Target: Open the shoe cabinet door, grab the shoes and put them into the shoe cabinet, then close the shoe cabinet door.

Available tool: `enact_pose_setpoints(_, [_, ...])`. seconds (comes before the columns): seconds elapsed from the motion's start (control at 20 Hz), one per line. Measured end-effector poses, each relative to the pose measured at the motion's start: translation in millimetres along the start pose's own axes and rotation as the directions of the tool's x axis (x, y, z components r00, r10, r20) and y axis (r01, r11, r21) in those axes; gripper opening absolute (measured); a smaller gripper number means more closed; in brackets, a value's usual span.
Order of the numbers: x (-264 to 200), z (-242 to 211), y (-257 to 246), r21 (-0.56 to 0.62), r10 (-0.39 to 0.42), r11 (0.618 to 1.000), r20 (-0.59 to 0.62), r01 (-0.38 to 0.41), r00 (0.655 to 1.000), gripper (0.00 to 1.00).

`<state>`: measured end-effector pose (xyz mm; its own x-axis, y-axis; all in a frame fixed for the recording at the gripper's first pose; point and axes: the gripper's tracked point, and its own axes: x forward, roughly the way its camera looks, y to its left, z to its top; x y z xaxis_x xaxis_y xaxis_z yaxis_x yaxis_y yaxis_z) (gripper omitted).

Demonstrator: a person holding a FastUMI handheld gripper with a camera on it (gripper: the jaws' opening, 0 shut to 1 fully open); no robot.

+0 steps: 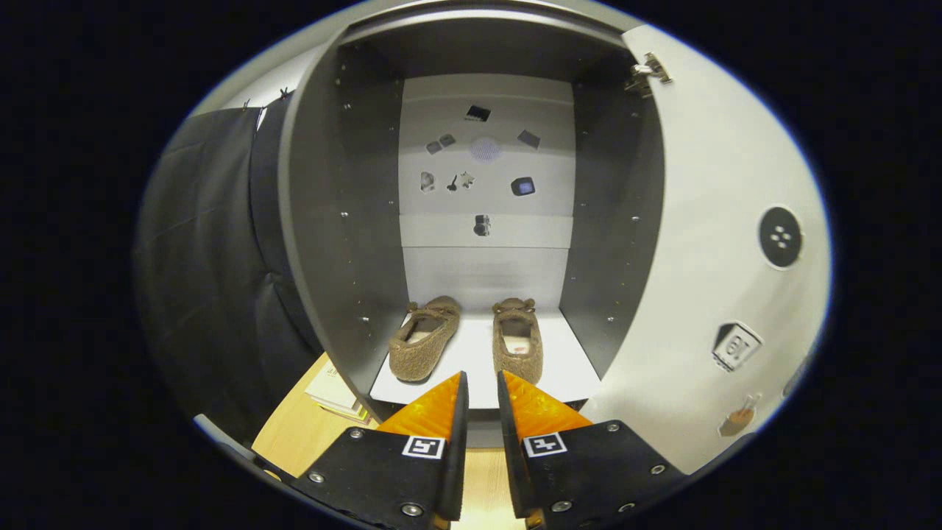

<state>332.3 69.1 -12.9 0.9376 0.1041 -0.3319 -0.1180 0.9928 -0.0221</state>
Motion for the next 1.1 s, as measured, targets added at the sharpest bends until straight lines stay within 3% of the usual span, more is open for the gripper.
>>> enact_pose_setpoints(0.3, [-95,-27,-3,0.053,-0.01,0.999,0.045,0.007,0.999,0.25])
enact_pose_setpoints(0.65, [-205,-65,-39,0.039,-0.104,0.994,0.068,0.102,0.992,0.26])
enact_pose_setpoints(1.1, [-283,-93,-118,0.073,-0.235,0.971,0.093,0.229,0.967,0.31])
